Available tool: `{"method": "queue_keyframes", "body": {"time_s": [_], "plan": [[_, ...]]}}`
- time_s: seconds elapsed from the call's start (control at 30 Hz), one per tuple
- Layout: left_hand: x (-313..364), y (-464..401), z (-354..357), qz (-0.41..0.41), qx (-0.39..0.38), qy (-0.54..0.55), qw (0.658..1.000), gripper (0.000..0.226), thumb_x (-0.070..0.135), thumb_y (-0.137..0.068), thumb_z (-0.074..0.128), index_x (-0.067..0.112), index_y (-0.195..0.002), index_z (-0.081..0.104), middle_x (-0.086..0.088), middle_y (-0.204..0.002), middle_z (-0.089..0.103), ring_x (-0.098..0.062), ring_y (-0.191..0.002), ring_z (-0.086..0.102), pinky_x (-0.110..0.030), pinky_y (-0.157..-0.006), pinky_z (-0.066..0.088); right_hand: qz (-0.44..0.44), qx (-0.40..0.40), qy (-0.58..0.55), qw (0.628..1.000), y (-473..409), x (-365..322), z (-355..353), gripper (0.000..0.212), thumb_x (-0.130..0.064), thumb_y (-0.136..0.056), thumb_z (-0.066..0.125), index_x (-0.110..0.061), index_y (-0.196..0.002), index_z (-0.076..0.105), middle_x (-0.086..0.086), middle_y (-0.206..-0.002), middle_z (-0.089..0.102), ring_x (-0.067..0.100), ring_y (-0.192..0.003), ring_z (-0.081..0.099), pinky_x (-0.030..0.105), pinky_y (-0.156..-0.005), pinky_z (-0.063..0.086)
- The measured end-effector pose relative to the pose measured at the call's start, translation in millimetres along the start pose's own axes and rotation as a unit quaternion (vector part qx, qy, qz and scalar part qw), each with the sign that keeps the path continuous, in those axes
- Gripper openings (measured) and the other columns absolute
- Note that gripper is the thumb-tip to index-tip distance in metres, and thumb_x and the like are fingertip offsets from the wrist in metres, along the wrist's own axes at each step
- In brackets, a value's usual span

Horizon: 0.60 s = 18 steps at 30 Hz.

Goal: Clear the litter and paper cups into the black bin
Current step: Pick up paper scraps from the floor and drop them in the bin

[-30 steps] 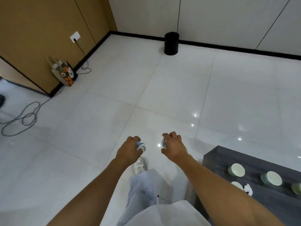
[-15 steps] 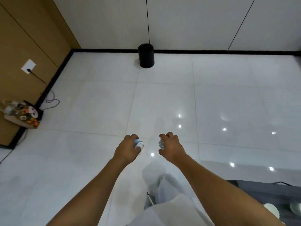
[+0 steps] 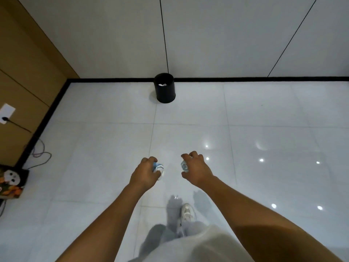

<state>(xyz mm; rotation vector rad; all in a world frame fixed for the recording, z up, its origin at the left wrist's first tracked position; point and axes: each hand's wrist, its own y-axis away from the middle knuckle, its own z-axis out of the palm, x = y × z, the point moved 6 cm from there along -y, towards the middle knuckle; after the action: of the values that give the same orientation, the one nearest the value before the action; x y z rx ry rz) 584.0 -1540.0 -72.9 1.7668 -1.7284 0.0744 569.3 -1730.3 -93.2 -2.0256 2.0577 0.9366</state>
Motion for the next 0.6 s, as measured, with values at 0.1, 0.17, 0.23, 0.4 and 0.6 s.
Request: {"method": "queue_keyframes", "body": {"time_s": [0.1, 0.17, 0.23, 0.4, 0.6], "plan": [[14, -53, -21, -0.005, -0.005, 0.019, 1.000, 0.036, 0.023, -0.087, 0.063, 0.017, -0.121, 0.052, -0.006, -0.123, 0.050, -0.023, -0.103, 0.055, -0.028, -0.084, 0.044, 0.012, -0.006, -0.002, 1.000, -53, 3, -29, 0.061, -0.020, -0.084, 0.062, -0.021, -0.140, 0.040, 0.006, -0.133, 0.038, 0.027, -0.121, 0.036, 0.035, -0.085, 0.048], [19, -89, -33, -0.005, -0.010, 0.019, 1.000, 0.036, 0.022, -0.087, 0.063, 0.016, -0.121, 0.052, -0.007, -0.123, 0.051, -0.024, -0.104, 0.056, -0.028, -0.085, 0.045, 0.022, -0.007, -0.004, 1.000, -88, 5, -43, 0.061, -0.020, -0.084, 0.062, -0.021, -0.140, 0.040, 0.006, -0.133, 0.038, 0.027, -0.121, 0.036, 0.035, -0.085, 0.048], [23, -128, -44, -0.006, -0.021, 0.016, 1.000, 0.036, 0.023, -0.088, 0.063, 0.016, -0.121, 0.052, -0.007, -0.122, 0.051, -0.025, -0.103, 0.057, -0.029, -0.085, 0.046, 0.028, -0.007, -0.007, 1.000, -125, 5, -54, 0.061, -0.021, -0.084, 0.063, -0.022, -0.140, 0.040, 0.006, -0.133, 0.039, 0.026, -0.121, 0.036, 0.035, -0.086, 0.049], [39, -245, -79, 0.014, -0.031, 0.008, 0.999, 0.041, 0.025, -0.087, 0.062, 0.017, -0.125, 0.050, -0.006, -0.125, 0.050, -0.025, -0.105, 0.056, -0.032, -0.087, 0.047, 0.049, -0.012, -0.012, 0.999, -230, 2, -81, 0.062, -0.020, -0.083, 0.062, -0.022, -0.140, 0.039, 0.005, -0.134, 0.038, 0.025, -0.123, 0.035, 0.034, -0.087, 0.049], [55, -400, -153, 0.019, -0.023, 0.018, 0.999, 0.040, 0.024, -0.089, 0.061, 0.017, -0.126, 0.050, -0.006, -0.128, 0.048, -0.026, -0.105, 0.056, -0.029, -0.084, 0.045, 0.060, -0.011, -0.015, 0.998, -376, -23, -132, 0.056, -0.017, -0.083, 0.064, -0.019, -0.136, 0.045, 0.006, -0.131, 0.042, 0.026, -0.119, 0.039, 0.033, -0.087, 0.049]]}}
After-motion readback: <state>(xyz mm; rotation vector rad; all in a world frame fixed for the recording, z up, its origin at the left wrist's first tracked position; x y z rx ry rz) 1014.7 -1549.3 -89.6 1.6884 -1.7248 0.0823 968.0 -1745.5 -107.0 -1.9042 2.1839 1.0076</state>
